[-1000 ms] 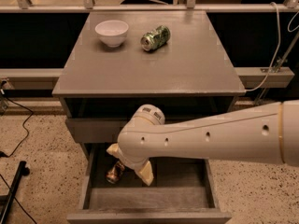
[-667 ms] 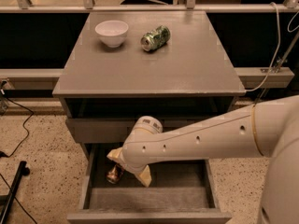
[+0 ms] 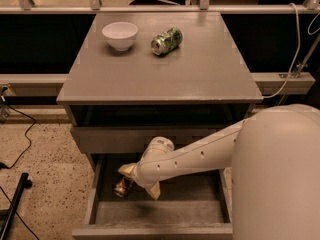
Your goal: Pick orange can from middle drawer and place on counter
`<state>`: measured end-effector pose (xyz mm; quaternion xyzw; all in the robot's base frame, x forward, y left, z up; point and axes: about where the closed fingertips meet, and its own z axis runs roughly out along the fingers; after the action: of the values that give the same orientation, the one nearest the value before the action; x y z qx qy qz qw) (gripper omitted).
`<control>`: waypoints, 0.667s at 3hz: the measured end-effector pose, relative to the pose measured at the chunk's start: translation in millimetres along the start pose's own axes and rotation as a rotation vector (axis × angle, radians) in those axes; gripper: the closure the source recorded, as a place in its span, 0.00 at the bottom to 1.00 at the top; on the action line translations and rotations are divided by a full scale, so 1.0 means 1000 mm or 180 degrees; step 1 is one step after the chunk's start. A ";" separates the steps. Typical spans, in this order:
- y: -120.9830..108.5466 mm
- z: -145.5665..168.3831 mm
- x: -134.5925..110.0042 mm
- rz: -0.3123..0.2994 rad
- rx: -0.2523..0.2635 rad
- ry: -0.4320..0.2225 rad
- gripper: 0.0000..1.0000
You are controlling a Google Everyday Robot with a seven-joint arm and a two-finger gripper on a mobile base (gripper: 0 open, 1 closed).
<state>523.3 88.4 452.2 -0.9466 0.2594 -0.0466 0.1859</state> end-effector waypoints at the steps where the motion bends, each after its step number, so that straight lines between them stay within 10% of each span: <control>1: 0.000 0.029 0.007 0.0034 0.0044 -0.0028 0.00; 2: -0.006 0.055 0.007 -0.0003 -0.0007 -0.0015 0.00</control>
Offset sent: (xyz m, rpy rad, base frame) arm 0.0284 0.0404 -0.0775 -0.0242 -0.0010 0.0148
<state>542.7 107.6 403.7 -0.9470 0.2586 -0.0442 0.1854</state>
